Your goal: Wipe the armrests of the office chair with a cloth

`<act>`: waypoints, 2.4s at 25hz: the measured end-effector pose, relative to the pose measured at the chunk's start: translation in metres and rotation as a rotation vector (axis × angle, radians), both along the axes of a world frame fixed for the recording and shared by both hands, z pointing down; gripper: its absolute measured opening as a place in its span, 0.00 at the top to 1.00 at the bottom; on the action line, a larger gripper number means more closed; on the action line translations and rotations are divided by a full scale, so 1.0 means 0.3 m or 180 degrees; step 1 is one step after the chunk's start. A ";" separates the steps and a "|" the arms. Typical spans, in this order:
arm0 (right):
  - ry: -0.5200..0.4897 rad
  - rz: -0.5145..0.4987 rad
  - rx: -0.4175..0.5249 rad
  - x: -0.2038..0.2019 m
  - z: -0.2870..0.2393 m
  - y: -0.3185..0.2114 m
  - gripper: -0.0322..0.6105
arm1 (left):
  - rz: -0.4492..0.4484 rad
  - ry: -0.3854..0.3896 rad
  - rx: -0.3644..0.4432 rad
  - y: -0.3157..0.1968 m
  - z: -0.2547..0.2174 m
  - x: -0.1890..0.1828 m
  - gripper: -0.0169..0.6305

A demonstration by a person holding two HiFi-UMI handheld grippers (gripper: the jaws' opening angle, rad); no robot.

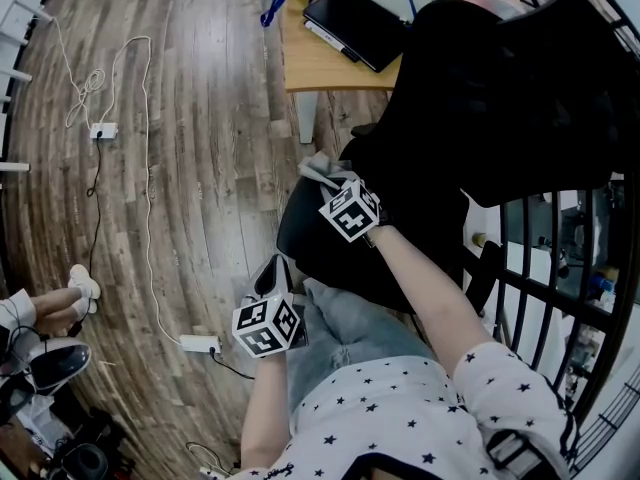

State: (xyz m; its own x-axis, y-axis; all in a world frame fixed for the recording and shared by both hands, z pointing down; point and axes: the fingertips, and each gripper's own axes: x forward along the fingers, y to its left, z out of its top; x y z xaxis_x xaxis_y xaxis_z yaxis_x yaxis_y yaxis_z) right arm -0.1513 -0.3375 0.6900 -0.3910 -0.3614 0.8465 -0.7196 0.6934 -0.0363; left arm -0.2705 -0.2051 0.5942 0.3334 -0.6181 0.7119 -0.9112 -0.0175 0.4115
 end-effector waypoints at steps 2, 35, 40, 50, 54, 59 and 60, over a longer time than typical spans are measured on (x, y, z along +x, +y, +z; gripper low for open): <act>-0.0012 -0.0010 0.0000 -0.010 -0.003 0.009 0.91 | -0.0002 0.0003 0.0005 0.006 -0.003 -0.002 0.96; -0.0020 -0.0324 -0.0069 -0.189 -0.001 0.276 0.91 | 0.0015 0.0065 0.0036 0.194 0.002 -0.083 0.96; -0.0057 -0.0317 -0.0070 -0.210 -0.002 0.314 0.91 | 0.0037 0.0073 0.0037 0.221 0.007 -0.087 0.96; -0.0098 -0.0322 -0.0092 -0.254 -0.001 0.393 0.91 | 0.0117 0.0087 0.0043 0.265 0.012 -0.096 0.96; -0.0109 -0.0334 -0.0090 -0.268 -0.005 0.422 0.91 | 0.0131 0.0093 0.0041 0.285 0.009 -0.102 0.96; -0.0112 -0.0321 -0.0093 -0.279 -0.009 0.454 0.91 | 0.0135 0.0090 0.0041 0.317 0.007 -0.117 0.96; -0.0114 -0.0317 -0.0093 -0.283 -0.009 0.460 0.91 | 0.0134 0.0090 0.0041 0.323 0.007 -0.121 0.96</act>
